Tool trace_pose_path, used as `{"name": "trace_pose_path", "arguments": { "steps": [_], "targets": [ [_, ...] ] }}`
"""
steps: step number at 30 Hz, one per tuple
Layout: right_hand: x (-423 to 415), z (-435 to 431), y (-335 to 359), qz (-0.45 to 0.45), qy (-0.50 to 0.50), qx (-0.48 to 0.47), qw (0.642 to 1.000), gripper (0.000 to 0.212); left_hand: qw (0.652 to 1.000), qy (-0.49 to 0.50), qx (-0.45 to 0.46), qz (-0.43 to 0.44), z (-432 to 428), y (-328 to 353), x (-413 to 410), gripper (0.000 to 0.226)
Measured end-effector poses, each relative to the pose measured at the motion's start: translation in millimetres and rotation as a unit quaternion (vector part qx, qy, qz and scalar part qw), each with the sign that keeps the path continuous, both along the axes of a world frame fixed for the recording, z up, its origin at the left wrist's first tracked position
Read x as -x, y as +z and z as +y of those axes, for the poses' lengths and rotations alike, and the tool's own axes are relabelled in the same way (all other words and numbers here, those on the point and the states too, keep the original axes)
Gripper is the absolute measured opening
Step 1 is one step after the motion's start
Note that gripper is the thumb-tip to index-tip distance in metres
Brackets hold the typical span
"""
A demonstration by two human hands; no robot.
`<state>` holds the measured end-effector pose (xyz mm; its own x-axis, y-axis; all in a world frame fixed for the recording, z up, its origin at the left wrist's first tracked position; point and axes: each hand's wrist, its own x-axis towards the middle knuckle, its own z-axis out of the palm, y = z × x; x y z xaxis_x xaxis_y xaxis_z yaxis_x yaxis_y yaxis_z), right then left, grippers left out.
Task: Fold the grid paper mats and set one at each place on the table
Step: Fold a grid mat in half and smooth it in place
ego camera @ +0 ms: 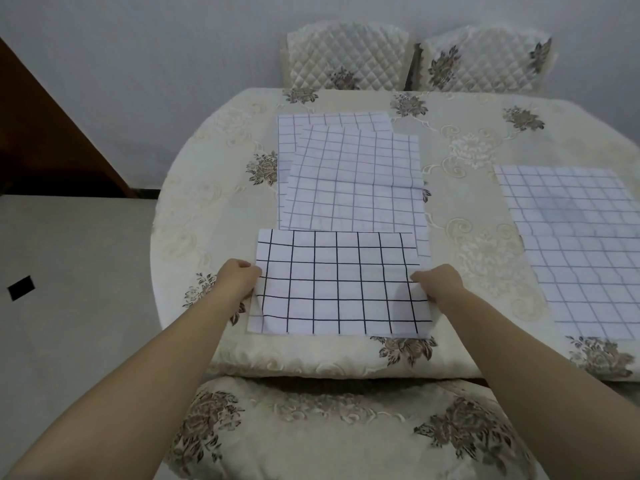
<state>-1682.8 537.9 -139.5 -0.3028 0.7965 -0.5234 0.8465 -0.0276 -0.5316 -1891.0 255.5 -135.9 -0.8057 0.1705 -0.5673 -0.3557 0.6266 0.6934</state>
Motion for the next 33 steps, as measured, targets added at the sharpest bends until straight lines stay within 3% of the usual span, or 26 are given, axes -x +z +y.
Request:
{"name": "trace_pose_path", "arguments": {
  "steps": [4, 9, 14, 21, 30, 33],
  "targets": [
    [1, 0, -6, 0.017, -0.033, 0.042, 0.998, 0.027, 0.998, -0.033, 0.045, 0.013, 1, -5, 2, 0.028],
    [-2, -1, -10, 0.016, -0.038, 0.024, 0.999, 0.032, 0.998, -0.044, 0.041, 0.007, 1, -7, 3, 0.016],
    [-8, -4, -3, 0.018, -0.023, 0.002, 1.000, 0.017, 0.999, -0.047, 0.026, 0.003, 0, -6, -3, 0.014],
    [-26, -3, -3, 0.011, -0.021, -0.013, 1.000, 0.016, 0.997, -0.060, 0.006, -0.052, -1, -5, -8, 0.020],
    [-33, -2, -9, 0.024, -0.033, -0.025, 0.999, 0.014, 0.980, -0.156, 0.038, -0.121, -14, 0, -9, 0.029],
    [-33, -3, -10, 0.023, -0.031, -0.027, 0.999, 0.015, 0.982, -0.141, 0.040, -0.115, -17, 1, -12, 0.016]
  ]
}}
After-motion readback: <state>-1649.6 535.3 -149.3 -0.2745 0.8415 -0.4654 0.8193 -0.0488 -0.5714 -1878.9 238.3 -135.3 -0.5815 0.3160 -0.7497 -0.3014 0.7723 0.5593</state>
